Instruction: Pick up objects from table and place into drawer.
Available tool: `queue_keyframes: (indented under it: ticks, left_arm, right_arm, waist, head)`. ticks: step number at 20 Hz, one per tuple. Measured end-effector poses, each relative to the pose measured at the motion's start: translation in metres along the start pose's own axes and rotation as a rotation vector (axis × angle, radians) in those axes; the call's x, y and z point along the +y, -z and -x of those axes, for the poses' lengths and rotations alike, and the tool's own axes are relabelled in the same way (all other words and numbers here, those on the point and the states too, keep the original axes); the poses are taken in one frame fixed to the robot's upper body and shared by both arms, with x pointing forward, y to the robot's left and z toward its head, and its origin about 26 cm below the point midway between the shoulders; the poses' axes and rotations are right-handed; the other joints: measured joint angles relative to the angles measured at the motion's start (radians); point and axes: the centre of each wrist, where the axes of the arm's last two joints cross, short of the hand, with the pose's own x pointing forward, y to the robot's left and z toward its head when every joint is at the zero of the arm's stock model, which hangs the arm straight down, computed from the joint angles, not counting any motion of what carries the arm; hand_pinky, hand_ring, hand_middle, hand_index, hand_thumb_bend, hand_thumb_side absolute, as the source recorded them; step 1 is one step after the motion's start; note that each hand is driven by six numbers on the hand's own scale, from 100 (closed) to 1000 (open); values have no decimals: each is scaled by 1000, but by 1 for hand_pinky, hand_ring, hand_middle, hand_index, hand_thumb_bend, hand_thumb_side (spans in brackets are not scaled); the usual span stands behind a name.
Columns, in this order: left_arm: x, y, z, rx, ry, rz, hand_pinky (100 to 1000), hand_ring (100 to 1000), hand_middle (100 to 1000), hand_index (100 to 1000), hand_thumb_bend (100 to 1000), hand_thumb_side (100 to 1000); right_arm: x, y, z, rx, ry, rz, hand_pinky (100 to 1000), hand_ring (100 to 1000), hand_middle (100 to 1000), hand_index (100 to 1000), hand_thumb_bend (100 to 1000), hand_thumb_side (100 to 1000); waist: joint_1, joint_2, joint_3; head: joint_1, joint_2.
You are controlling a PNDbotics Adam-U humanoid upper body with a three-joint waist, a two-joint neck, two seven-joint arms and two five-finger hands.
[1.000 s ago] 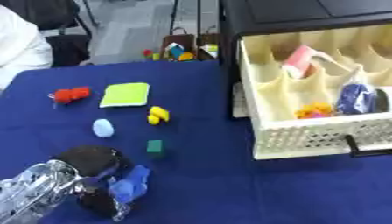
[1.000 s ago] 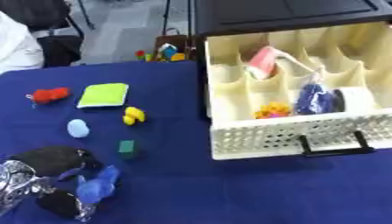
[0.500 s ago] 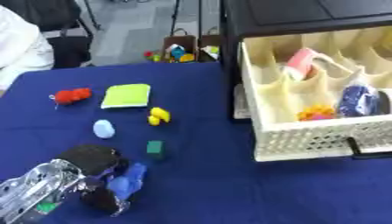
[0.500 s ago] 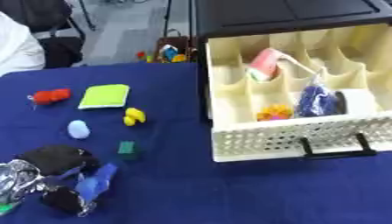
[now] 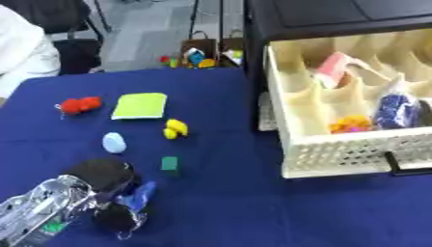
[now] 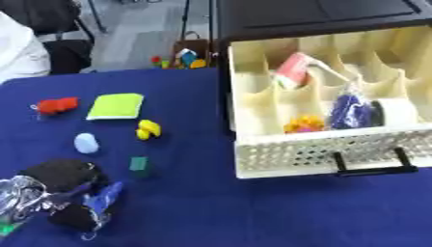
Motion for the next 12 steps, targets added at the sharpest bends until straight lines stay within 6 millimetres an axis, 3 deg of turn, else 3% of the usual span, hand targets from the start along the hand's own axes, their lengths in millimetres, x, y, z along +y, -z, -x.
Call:
queue_keyframes:
  ticks: [7, 8, 9, 12]
  left_arm:
    - [3, -5, -3, -17, 14, -8, 605, 687, 625, 776, 209, 800]
    - [3, -5, -2, -16, 17, -8, 595, 680, 623, 778, 123, 819]
    - [4, -6, -2, -15, 22, -10, 595, 680, 623, 778, 123, 819]
    - [6, -11, -1, -2, 53, -21, 591, 677, 626, 783, 141, 762]
  right_arm:
    - [0, 0, 0, 0, 0, 0, 590, 632, 606, 768, 100, 1000]
    - [0, 0, 0, 0, 0, 0, 591, 632, 606, 768, 100, 1000]
    - [0, 0, 0, 0, 0, 0, 591, 632, 606, 768, 100, 1000]
    - [0, 0, 0, 1, 0, -1, 591, 632, 606, 768, 100, 1000]
  waist:
    - [0, 0, 0]
    - [0, 0, 0]
    - [1, -1, 1]
    - [2, -4, 1]
  head:
    - [0, 0]
    - [0, 0]
    - [0, 0]
    - [0, 0]
